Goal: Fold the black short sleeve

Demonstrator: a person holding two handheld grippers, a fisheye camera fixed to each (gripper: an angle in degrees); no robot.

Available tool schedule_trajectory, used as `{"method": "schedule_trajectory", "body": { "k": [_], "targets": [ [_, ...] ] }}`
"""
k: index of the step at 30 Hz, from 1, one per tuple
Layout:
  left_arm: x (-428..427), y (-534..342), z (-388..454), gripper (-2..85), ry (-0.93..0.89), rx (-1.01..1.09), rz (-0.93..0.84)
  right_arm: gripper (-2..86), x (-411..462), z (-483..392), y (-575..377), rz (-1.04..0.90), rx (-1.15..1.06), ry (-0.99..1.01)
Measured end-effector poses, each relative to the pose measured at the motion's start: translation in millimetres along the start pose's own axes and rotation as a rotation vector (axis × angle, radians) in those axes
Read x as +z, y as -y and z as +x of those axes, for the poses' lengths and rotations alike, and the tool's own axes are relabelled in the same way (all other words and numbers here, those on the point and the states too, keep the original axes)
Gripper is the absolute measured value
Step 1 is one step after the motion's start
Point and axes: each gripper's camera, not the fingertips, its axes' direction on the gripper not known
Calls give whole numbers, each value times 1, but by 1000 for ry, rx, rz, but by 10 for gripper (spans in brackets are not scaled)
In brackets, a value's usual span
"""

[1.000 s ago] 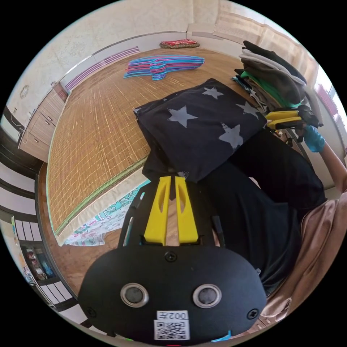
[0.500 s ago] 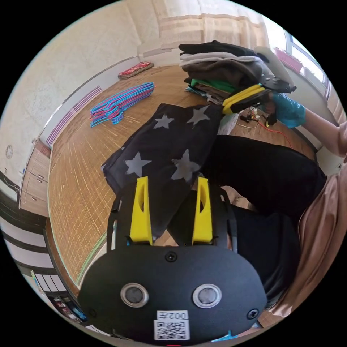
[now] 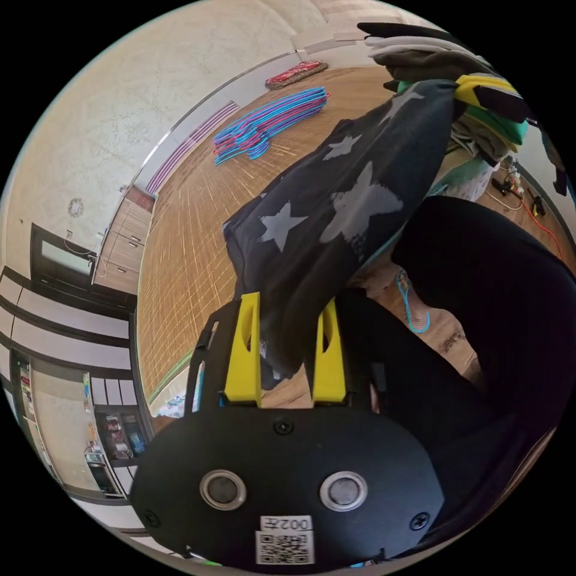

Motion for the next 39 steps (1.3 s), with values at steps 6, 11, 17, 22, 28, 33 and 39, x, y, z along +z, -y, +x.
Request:
{"method": "schedule_trajectory", "body": {
  "k": [6, 11, 17, 22, 28, 33, 39],
  "targets": [
    [-22, -6, 21, 74, 14, 96, 37, -2, 21, -11, -21, -160, 11, 47],
    [-49, 9, 28, 53, -8, 163, 37, 66, 6, -46, -16, -144, -157, 20],
    [-80, 29, 33, 46, -9, 224, 47, 140, 19, -114, 12, -70, -320, 73],
    [-103, 39, 42, 44, 12, 257, 59, 160, 64, -178, 31, -97, -459, -90],
    [-119, 40, 48, 45, 22, 253, 57, 98, 101, -197, 36, -183, -427, -354],
    [-115, 34, 60, 49, -5, 265, 21, 79, 105, -192, 19, -246, -420, -440],
    [-124, 33, 78, 51, 48, 288, 12, 62, 93, -211, 24, -215, -484, -512]
  ]
}}
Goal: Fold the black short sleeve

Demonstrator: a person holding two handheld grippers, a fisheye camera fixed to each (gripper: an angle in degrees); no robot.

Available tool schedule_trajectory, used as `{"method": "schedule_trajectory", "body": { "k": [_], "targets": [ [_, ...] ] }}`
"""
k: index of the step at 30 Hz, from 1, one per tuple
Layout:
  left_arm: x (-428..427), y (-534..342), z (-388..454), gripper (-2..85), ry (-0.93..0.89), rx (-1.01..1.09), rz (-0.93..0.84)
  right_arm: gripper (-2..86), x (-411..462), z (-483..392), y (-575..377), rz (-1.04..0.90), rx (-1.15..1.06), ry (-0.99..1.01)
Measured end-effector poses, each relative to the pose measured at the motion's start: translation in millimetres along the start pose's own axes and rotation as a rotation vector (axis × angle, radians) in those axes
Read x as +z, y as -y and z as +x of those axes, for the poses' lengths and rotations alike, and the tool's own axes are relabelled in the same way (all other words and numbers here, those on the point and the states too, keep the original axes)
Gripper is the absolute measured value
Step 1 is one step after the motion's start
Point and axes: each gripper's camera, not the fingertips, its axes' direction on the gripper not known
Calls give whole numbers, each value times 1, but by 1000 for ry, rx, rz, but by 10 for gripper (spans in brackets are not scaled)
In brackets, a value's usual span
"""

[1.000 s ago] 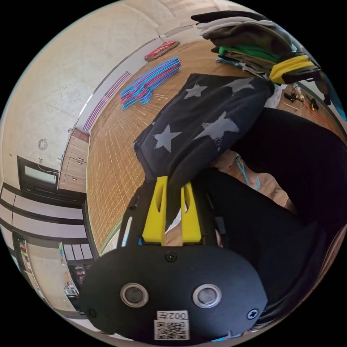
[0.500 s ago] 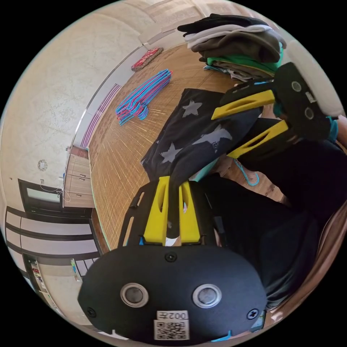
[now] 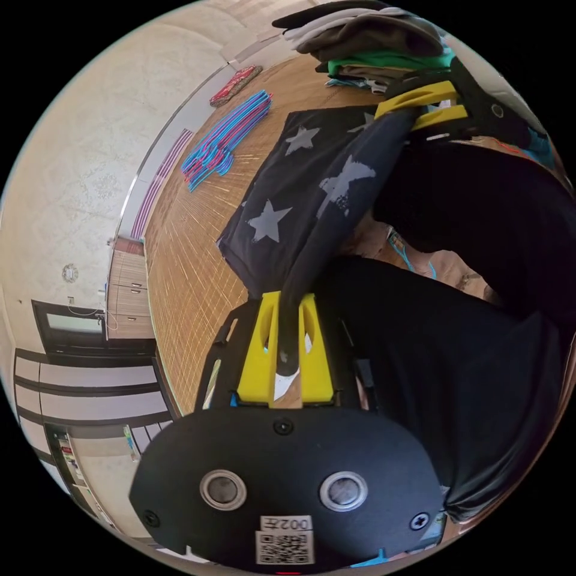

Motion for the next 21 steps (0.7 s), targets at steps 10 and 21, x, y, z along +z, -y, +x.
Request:
{"method": "schedule_trajectory", "body": {
  "k": [10, 21],
  "targets": [
    [-98, 24, -56, 43, -32, 140, 49, 55, -69, 75, 53, 4, -143, 90],
    [-226, 94, -149, 42, 57, 224, 121, 52, -137, 221, 120, 41, -402, 42]
  ]
}}
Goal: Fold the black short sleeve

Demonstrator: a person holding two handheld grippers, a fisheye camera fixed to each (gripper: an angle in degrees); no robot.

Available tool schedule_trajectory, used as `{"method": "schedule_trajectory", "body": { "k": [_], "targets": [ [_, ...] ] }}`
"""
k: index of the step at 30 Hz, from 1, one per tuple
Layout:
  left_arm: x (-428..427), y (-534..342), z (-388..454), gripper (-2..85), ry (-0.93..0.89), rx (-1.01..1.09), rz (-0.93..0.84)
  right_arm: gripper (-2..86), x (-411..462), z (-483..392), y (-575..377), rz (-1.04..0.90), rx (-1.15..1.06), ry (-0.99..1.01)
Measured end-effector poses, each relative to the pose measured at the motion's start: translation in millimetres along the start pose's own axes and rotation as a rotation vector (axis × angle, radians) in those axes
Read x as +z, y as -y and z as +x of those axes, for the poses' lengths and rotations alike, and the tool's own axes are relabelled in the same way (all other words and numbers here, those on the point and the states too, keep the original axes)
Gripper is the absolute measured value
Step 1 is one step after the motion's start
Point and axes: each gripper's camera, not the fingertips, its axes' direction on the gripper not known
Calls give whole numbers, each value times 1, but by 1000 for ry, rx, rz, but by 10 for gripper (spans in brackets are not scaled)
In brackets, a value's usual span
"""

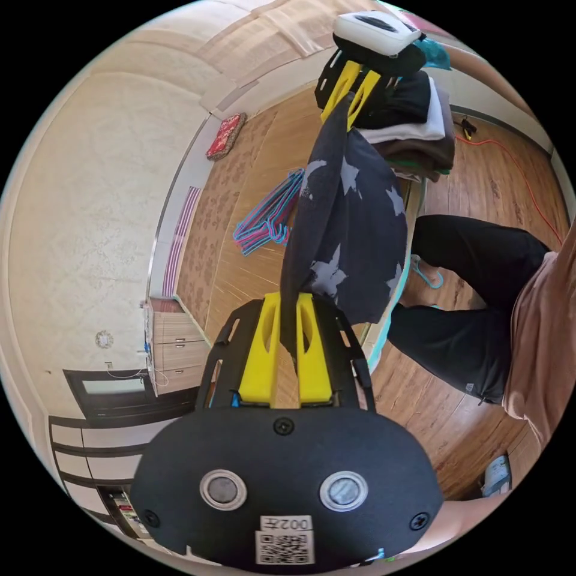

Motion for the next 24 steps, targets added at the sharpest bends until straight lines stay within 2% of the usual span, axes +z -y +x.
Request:
{"method": "schedule_trajectory", "body": {
  "k": [6, 11, 17, 24],
  "targets": [
    [-49, 60, -36, 42, 137, -10, 81, 52, -22, 70, -28, -108, -3, -219],
    [-79, 140, -48, 42, 263, 12, 172, 51, -19, 125, -87, -247, 123, -389],
    [-82, 225, -39, 42, 225, 74, 230, 50, 9, 141, -164, -408, 193, -444],
    [-72, 278, -37, 41, 194, 51, 267, 50, 38, 137, -225, -461, 240, -552]
  ]
}}
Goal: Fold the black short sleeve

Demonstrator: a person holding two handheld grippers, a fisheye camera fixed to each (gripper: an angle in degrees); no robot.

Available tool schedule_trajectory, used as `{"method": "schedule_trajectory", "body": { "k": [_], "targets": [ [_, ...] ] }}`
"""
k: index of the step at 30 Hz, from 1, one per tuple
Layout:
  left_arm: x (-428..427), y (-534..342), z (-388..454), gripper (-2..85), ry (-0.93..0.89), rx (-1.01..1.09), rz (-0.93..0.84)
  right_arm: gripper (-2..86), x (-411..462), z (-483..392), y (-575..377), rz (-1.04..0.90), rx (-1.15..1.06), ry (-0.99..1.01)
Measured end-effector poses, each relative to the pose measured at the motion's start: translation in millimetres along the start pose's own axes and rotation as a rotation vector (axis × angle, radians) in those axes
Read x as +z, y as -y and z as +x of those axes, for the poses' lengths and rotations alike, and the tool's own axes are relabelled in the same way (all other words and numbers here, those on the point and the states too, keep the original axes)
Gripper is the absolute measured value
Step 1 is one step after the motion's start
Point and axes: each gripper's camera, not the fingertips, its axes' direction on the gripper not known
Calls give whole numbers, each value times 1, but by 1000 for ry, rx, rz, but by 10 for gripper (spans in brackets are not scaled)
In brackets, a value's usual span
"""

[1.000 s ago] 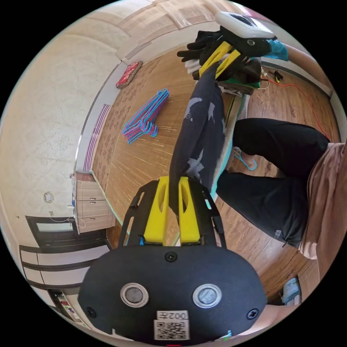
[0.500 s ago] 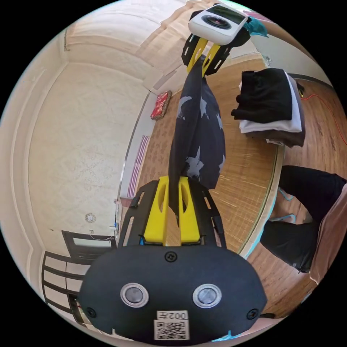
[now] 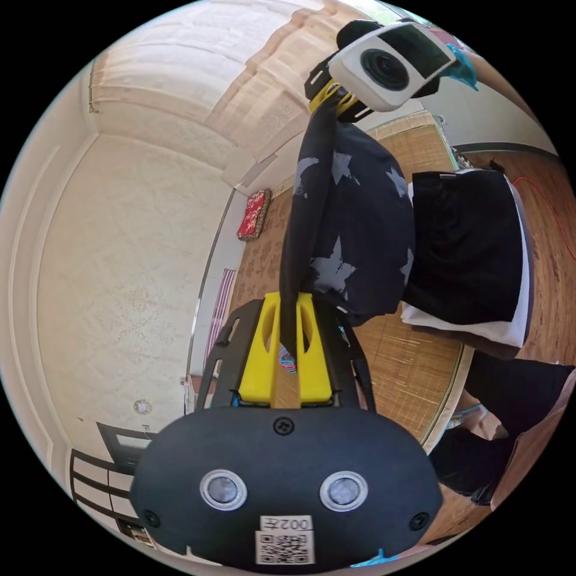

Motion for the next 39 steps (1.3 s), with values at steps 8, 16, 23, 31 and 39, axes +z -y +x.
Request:
{"method": "schedule_trajectory", "body": {
  "k": [8, 16, 23, 31, 39],
  "targets": [
    [-23, 11, 3, 42, 12, -39, 99, 50, 4, 6, -83, 51, 95, -35],
    [-19, -46, 81, 44, -477, 108, 205, 54, -27, -82, -207, 131, 8, 422],
    [-8, -81, 105, 37, -626, -9, 244, 74, -4, -105, -266, 99, 133, 517],
    [-11, -121, 114, 29, -706, -57, 236, 80, 26, -101, -327, 35, 182, 601],
    [-14, -169, 117, 45, -706, -263, 228, 70, 43, -92, -391, -49, 264, 655]
  ]
}}
